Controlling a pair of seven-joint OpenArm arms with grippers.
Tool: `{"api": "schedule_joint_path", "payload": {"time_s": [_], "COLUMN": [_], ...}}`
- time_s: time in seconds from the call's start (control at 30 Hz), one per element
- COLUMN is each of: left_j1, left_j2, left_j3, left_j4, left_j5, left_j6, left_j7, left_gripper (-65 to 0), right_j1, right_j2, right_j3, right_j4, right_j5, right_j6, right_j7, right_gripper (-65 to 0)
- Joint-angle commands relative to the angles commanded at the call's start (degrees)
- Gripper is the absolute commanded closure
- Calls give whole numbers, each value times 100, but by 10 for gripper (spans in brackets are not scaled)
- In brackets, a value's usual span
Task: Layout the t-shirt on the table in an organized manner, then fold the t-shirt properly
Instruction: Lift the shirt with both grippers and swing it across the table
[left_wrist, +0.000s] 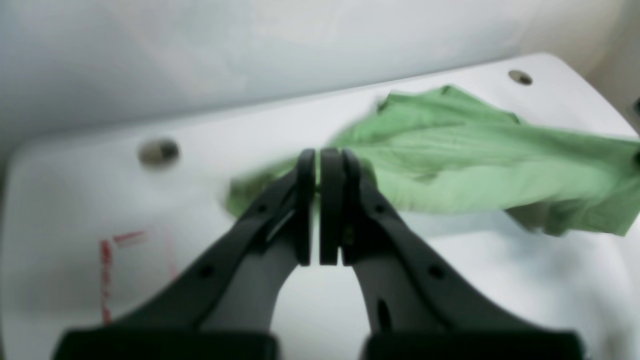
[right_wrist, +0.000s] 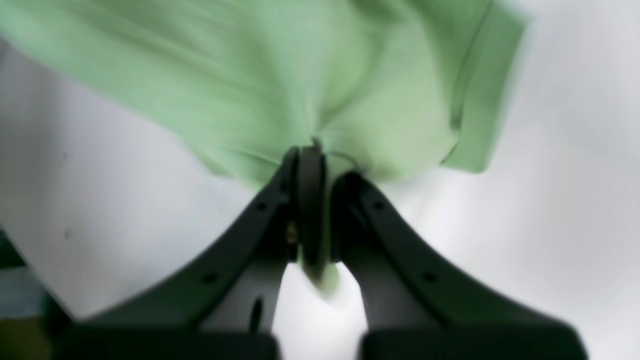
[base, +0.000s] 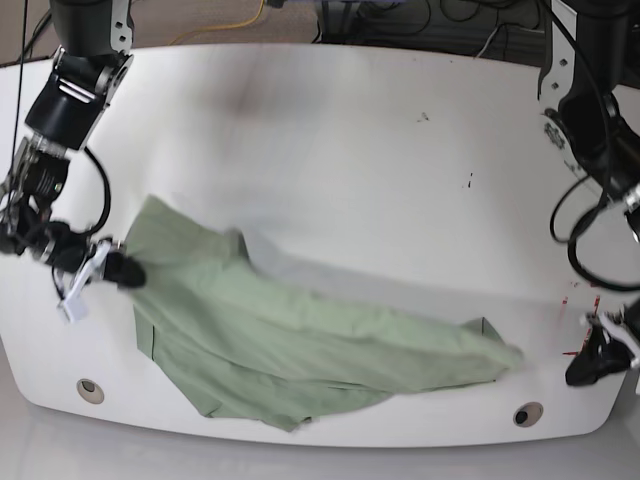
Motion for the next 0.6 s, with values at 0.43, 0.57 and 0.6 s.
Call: {"api": "schedule_joint_path", "payload": {"time_s": [0.43,0.57,0.6], "left_j1": [2927,3165,3165], "left_j2": [404,404,404], "left_j3": [-554,-554,-554], "left_j4": [967,976,958], "left_j5": [-9,0,0], "left_j6": [0,0,0], "left_j7": [-26,-44,-53], "left_gripper": [0,0,0], "right_j1": [-1855,-1943,-1952], "right_j2": [-659,-686,-686], "right_j3": [53,53,53], "right_j4": [651,651,651], "right_j5": [35,35,35], "right_j6": [0,0,0], "right_j7": [-26,-26,-26], "right_gripper": [0,0,0]}}
